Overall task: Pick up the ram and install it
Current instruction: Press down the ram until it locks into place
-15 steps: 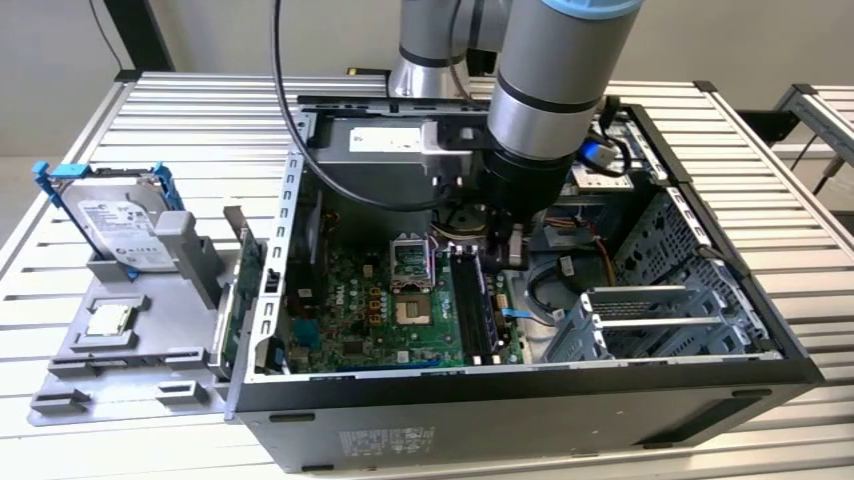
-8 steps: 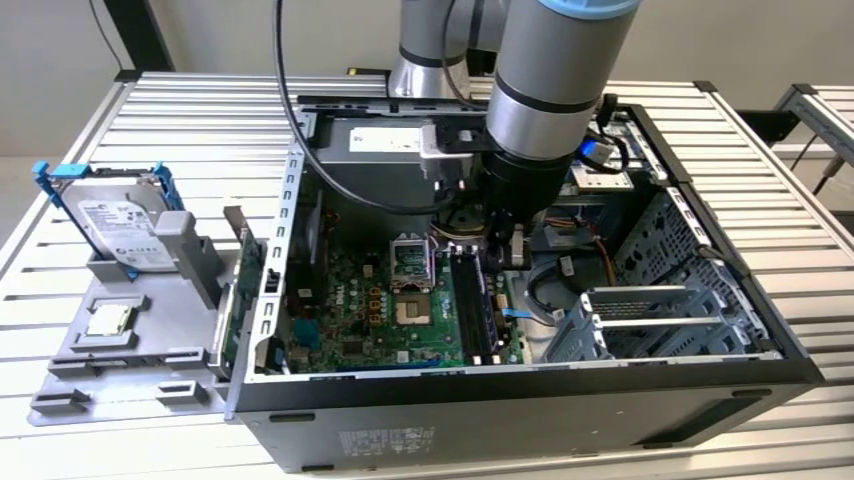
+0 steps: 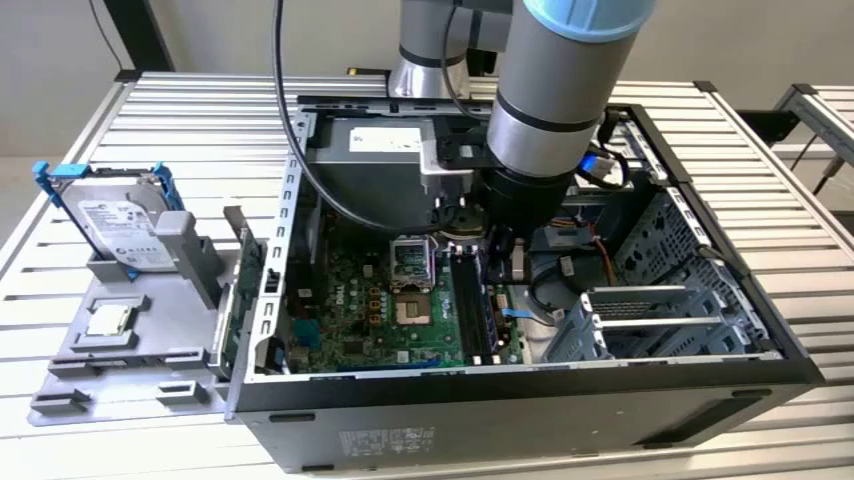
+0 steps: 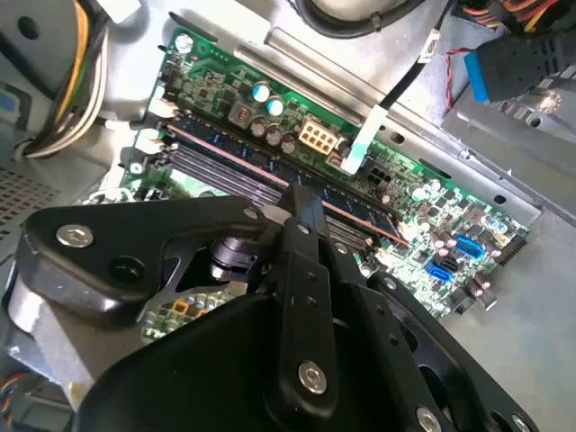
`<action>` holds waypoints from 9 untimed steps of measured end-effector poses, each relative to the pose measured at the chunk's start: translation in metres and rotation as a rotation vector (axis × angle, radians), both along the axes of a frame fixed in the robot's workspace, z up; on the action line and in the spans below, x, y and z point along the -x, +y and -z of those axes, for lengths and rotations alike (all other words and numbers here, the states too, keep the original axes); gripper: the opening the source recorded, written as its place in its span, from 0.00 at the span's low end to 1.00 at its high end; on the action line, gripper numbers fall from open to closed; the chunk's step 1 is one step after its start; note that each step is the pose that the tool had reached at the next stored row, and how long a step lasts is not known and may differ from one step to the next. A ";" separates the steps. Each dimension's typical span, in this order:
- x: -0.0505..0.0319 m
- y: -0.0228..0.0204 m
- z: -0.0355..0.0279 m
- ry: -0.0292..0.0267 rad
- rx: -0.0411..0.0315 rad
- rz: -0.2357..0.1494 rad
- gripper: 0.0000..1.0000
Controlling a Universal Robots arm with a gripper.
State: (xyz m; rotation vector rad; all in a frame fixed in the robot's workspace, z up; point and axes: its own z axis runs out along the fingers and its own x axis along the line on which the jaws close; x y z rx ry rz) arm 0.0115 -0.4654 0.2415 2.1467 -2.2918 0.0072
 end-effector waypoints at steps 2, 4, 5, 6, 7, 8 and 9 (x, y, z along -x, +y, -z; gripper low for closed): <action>-0.0001 -0.0002 0.0027 0.0001 0.0003 0.001 0.00; -0.0001 -0.0006 0.0043 0.0002 0.0005 0.002 0.00; -0.0001 -0.0007 0.0062 0.0001 0.0002 0.003 0.00; -0.0001 -0.0007 0.0080 0.0002 0.0003 0.003 0.00; -0.0001 -0.0007 0.0098 0.0001 0.0002 0.004 0.00; -0.0001 -0.0007 0.0115 0.0001 0.0002 0.004 0.00; -0.0001 -0.0007 0.0133 0.0002 0.0004 0.004 0.00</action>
